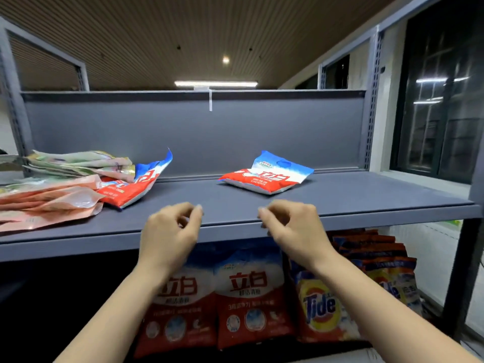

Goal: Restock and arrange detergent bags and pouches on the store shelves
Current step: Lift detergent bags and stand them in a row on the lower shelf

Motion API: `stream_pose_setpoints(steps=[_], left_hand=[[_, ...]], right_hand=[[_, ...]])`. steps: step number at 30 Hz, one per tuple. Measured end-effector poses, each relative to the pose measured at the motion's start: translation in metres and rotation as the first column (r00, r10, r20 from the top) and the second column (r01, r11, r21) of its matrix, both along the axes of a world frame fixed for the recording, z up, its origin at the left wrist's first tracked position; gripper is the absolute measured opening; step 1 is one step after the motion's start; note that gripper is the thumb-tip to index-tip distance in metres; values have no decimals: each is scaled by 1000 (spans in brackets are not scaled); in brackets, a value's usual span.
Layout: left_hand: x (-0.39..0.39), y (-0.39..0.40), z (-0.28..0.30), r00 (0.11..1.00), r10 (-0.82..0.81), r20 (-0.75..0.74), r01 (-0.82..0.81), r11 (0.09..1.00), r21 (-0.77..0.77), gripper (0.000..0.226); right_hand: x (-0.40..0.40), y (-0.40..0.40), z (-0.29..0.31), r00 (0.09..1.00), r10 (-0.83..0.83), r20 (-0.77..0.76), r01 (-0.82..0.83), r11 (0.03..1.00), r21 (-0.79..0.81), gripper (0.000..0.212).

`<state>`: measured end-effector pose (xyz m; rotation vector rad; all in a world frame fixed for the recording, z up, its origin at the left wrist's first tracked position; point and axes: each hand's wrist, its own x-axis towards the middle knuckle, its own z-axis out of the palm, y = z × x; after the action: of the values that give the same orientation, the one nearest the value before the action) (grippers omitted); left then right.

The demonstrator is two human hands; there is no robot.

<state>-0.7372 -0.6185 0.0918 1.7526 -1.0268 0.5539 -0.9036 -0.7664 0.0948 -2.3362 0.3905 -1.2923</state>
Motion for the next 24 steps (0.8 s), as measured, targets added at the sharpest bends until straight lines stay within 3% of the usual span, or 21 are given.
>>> stream_pose_setpoints(steps=[5, 8, 12, 15, 17, 20, 24], left_hand=[[55, -17, 31, 991, 135, -23, -131, 983, 128, 15], [98, -23, 43, 965, 263, 3, -254, 929, 268, 22], [145, -23, 50, 913, 395, 106, -393, 773, 498, 31], [168, -24, 49, 899, 421, 121, -397, 666, 631, 41], [179, -26, 47, 898, 425, 114, -388, 641, 662, 47], [189, -25, 43, 877, 446, 179, -444, 607, 659, 45], [194, -27, 43, 835, 494, 242, -522, 572, 633, 39]], right_hand=[[33, -46, 35, 970, -201, -139, 219, 967, 128, 23], [59, -73, 46, 917, -297, -268, 339, 933, 124, 15], [97, -97, 58, 820, -353, -451, 417, 908, 47, 39], [124, -109, 59, 721, -343, -602, 415, 910, -22, 63], [136, -114, 54, 652, -329, -683, 414, 909, -43, 69], [143, -117, 46, 613, -423, -668, 449, 882, -147, 62], [139, -104, 47, 644, -444, -623, 428, 884, -188, 58]])
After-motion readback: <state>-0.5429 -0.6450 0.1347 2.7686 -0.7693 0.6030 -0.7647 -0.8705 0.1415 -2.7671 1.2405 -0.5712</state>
